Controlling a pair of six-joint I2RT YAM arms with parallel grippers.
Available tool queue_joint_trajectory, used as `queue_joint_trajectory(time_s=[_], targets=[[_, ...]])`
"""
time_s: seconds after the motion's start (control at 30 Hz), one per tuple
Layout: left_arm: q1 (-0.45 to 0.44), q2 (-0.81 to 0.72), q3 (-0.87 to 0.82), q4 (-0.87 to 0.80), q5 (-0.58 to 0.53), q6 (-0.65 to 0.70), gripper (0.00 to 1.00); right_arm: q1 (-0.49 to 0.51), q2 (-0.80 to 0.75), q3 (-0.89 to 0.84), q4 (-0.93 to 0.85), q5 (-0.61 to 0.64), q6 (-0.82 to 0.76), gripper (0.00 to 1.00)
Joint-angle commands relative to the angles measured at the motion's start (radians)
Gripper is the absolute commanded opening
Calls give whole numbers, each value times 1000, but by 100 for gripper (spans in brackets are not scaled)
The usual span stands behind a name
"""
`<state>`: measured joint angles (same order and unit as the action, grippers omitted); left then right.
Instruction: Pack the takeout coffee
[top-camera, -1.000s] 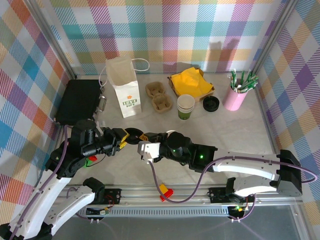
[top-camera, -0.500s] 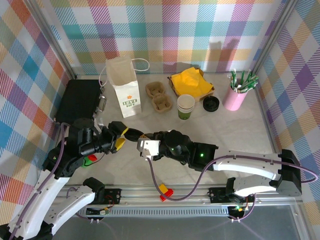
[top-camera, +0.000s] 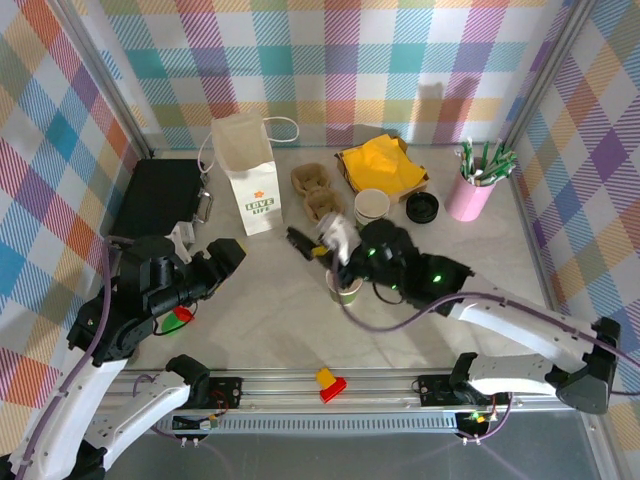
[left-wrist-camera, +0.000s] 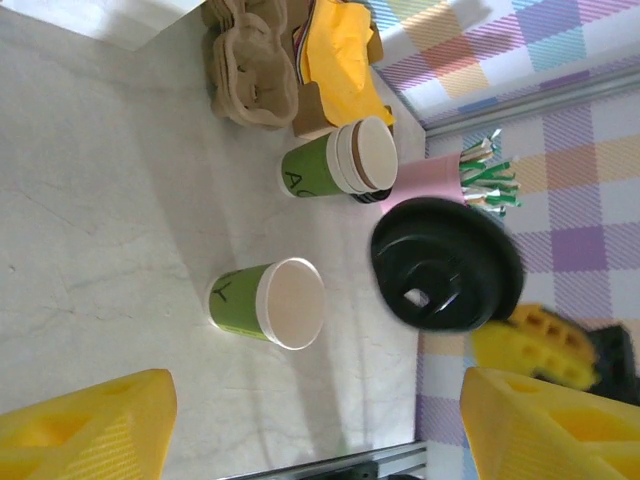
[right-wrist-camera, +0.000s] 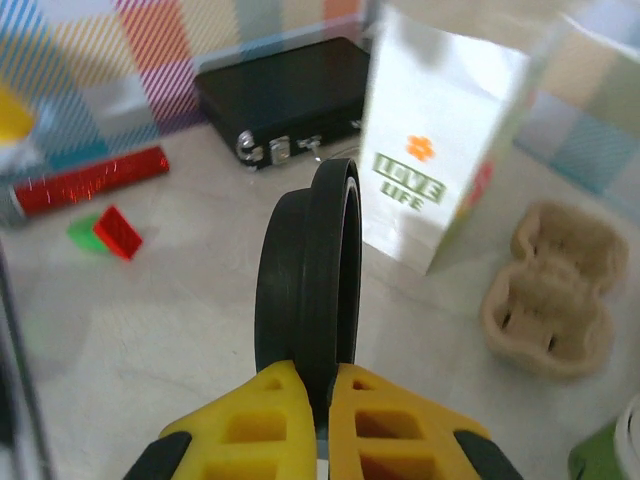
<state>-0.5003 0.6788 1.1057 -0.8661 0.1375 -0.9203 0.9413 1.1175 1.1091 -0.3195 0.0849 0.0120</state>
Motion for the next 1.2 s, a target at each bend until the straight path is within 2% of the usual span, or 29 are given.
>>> queue_joint_trajectory(time_s=[0.0,0.13,0.23,0.33,0.67,1.17], targets=[[5,12,-33,47,37,101,72,-108,-42,25,-107,-207,365,0],[3,45,-90,128,134,113,69,-285,-64,-4,-158,-357,622,0],[-2,70,-133,180,178,110,66,-396,-97,-87,-131,-470,800,0],[-18,88,-167,215,184,105,66,-450,-132,-180,-76,-524,895,0],[-104,161,-239,313,168,74,65,-488,-186,-404,77,-568,1031,0],[-136,193,-260,325,139,63,65,-488,-136,-516,199,-602,1002,0]])
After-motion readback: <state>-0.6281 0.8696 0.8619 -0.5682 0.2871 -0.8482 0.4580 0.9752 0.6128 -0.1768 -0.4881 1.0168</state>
